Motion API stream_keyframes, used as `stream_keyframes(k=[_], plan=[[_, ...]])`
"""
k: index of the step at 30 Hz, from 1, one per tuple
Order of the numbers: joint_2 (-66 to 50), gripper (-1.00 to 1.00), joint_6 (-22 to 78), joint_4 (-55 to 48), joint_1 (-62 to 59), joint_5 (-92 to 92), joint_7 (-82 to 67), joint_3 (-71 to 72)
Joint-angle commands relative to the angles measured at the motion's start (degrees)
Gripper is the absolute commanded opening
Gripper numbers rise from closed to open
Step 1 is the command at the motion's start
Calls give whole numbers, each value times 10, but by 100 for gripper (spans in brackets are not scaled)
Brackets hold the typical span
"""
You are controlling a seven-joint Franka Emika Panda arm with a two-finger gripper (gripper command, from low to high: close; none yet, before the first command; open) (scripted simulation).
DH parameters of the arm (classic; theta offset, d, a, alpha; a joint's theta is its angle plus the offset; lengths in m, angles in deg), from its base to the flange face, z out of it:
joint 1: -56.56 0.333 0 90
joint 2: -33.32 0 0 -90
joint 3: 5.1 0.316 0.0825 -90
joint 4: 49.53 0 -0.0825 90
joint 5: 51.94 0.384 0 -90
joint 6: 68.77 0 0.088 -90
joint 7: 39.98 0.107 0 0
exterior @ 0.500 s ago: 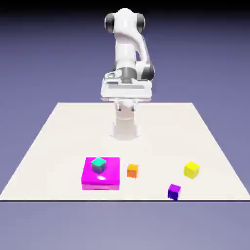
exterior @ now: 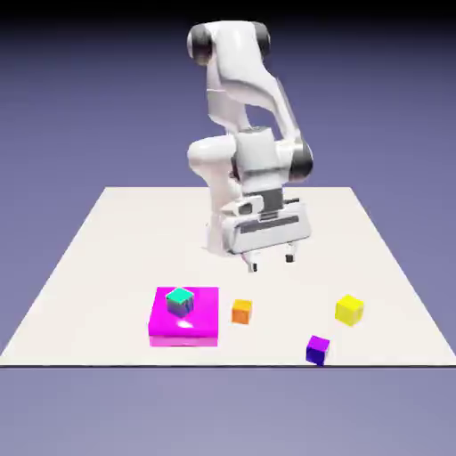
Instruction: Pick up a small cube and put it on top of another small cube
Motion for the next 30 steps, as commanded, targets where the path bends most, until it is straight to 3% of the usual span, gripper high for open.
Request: stream_keyframes(k=[1, 17, 30], plan=[[-21, 0, 11, -13, 16, 8, -17, -11], [-323, 0, 171, -209, 283, 117, -262, -175], [-341, 0, 106, -213, 13, -121, -102, 89]])
